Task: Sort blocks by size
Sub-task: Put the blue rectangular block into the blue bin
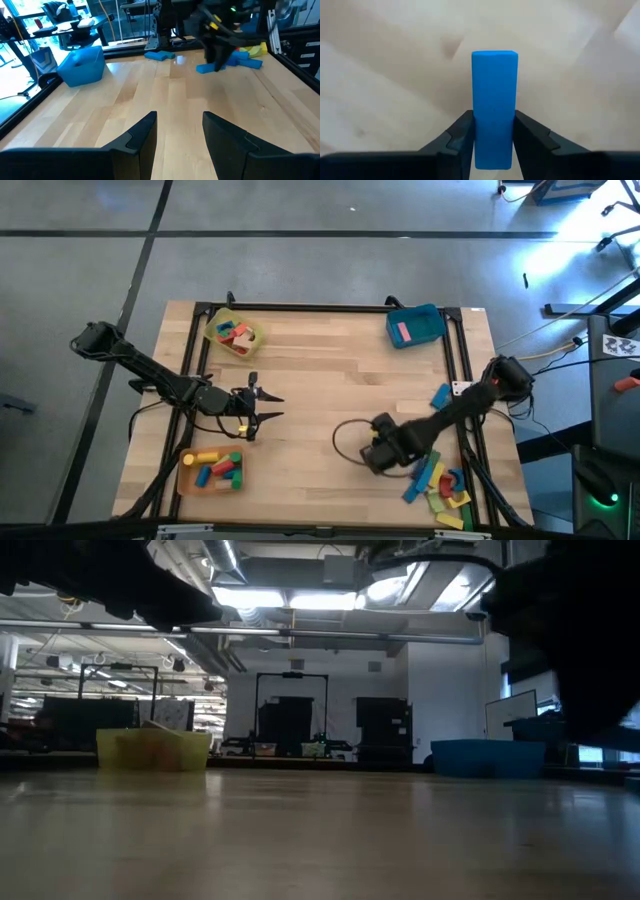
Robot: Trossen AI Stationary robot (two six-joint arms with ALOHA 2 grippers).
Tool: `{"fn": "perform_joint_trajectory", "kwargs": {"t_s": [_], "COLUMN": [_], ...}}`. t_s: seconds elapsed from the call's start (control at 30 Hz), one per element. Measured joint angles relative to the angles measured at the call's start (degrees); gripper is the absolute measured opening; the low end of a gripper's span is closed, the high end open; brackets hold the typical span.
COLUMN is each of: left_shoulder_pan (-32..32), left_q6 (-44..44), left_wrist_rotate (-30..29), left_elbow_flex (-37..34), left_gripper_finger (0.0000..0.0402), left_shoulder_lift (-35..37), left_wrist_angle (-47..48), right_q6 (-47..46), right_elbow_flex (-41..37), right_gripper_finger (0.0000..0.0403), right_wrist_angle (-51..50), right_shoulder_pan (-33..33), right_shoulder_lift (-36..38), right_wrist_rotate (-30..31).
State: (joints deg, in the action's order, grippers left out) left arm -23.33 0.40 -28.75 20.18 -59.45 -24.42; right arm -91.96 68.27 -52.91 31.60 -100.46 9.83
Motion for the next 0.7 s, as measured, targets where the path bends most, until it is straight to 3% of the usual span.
{"fn": "perform_joint_trajectory", "kwargs": {"t_s": [0.2,0.37,0.47,0.57,0.7], "left_shoulder_pan": [0.01,0.09,0.15,0.18,1.57], "left_q6": [0.0,0.02,0.57,1.26,1.39], "left_wrist_rotate": [0.0,0.08,3.74,8.5,8.9], "left_elbow_flex": [0.0,0.0,0.01,0.02,0.02], "left_gripper_finger": [0.0143,0.0143,0.0143,0.0143,0.0143], "left_shoulder_lift": [0.01,0.01,-0.25,-1.11,-2.17], "left_wrist_angle": [1.3,2.69,2.78,2.11,1.89], "right_q6": [9.88,15.37,19.51,26.26,36.96], "right_elbow_flex": [0.06,0.07,0.11,0.11,0.11], "right_gripper_finger": [0.012,0.0121,0.0121,0.0121,0.0121], "right_wrist_angle": [-9.44,-16.12,-17.69,-17.3,-16.84], "right_shoulder_pan": [-7.58,-15.44,-21.4,-28.38,-38.63], "right_shoulder_lift": [5.05,11.39,14.32,15.83,15.88], "right_wrist_rotate": [5.45,13.79,18.31,19.39,19.64]}}
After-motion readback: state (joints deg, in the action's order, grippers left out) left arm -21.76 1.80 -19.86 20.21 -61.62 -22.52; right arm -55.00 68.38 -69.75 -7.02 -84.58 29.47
